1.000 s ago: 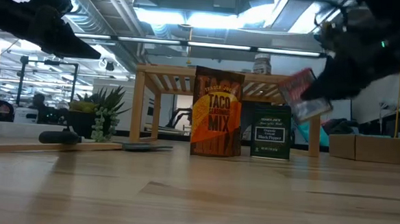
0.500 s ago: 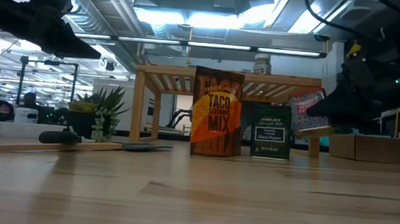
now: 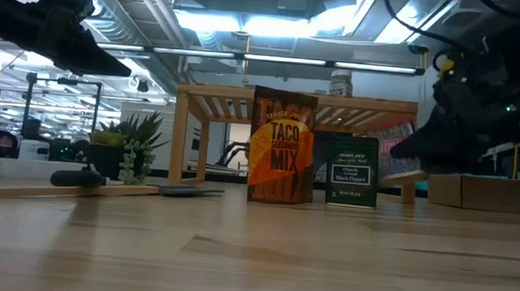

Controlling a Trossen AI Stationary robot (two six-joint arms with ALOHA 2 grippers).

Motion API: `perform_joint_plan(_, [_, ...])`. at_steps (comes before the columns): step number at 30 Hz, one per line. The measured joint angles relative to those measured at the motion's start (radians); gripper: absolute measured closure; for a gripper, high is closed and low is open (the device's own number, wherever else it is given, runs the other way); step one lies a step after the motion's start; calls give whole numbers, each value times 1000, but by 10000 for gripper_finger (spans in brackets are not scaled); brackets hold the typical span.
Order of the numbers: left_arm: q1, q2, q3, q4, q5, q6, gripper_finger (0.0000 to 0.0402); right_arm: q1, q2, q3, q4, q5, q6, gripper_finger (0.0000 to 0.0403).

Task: Shelf spices
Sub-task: Remove the red seasoning can from the shelf

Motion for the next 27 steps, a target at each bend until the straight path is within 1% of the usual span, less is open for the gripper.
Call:
perform_joint_plan(9, [0, 0, 0, -3, 0, 0, 398, -1, 235, 9, 227, 25, 1, 223])
perform_joint_plan(12, [0, 0, 0, -3, 0, 0, 398, -1, 305, 27, 252, 8, 2, 218])
perform_joint_plan(17, [0, 0, 0, -3, 0, 0, 398, 0, 404, 78, 250, -7, 0, 189])
perform_joint_plan(21, [0, 0, 0, -3, 0, 0, 398, -1, 440, 100, 252, -26, -22, 181])
perform_joint_plan(27, [0, 0, 0, -2, 0, 0, 398, -1, 442, 105, 255, -34, -55, 178])
